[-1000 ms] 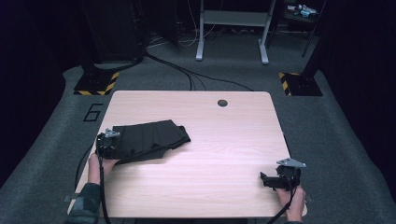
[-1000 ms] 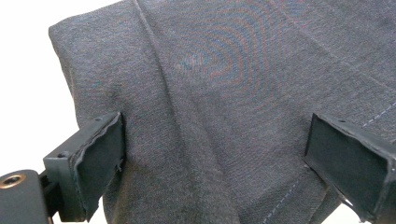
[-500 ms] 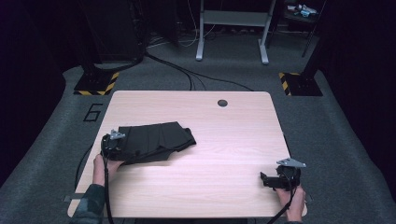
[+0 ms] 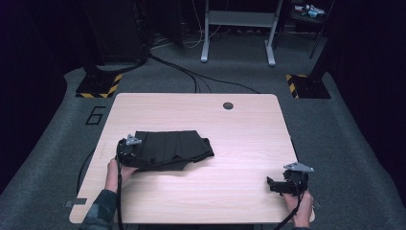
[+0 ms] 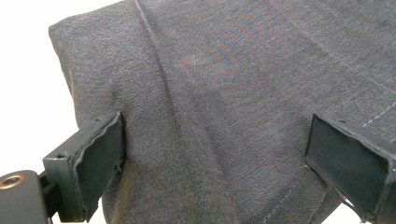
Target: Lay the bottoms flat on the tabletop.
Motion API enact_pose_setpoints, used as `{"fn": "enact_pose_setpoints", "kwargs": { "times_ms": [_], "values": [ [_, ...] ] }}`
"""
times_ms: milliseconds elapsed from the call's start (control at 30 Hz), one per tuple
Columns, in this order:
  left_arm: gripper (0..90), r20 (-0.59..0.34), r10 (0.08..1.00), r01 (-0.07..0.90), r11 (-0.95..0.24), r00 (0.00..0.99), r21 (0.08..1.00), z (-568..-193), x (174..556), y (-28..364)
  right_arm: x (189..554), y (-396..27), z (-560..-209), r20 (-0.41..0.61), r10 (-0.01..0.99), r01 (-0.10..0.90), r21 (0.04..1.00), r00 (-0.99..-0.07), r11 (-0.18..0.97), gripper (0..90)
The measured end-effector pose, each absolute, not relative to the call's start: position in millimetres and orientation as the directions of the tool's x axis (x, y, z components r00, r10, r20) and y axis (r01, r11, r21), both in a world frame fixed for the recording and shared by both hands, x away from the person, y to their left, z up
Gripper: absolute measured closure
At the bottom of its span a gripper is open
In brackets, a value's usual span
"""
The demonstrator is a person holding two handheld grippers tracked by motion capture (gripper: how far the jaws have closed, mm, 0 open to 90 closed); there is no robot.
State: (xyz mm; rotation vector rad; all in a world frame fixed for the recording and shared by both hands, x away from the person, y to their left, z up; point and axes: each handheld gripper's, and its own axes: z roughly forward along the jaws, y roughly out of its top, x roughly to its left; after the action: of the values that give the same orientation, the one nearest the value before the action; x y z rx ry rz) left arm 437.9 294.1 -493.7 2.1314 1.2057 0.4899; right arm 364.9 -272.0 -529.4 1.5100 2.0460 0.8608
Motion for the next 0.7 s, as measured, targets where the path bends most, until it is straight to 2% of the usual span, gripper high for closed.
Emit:
{"fn": "enact_pose_setpoints", "kwargs": {
  "times_ms": [500, 700],
  "values": [
    [5.0, 0.02, 0.816, 0.592, -0.435, 0.577, 0.679, -493, 429, 251, 365, -272, -529, 0.006, 0.955, 0.672, 0.712, -0.297, 0.204, 0.0],
    [5.0, 0.023, 0.818, 0.586, -0.43, 0.574, 0.687, -494, 425, 236, 365, -272, -529, 0.006, 0.955, 0.671, 0.712, -0.297, 0.205, 0.0]
  ]
}}
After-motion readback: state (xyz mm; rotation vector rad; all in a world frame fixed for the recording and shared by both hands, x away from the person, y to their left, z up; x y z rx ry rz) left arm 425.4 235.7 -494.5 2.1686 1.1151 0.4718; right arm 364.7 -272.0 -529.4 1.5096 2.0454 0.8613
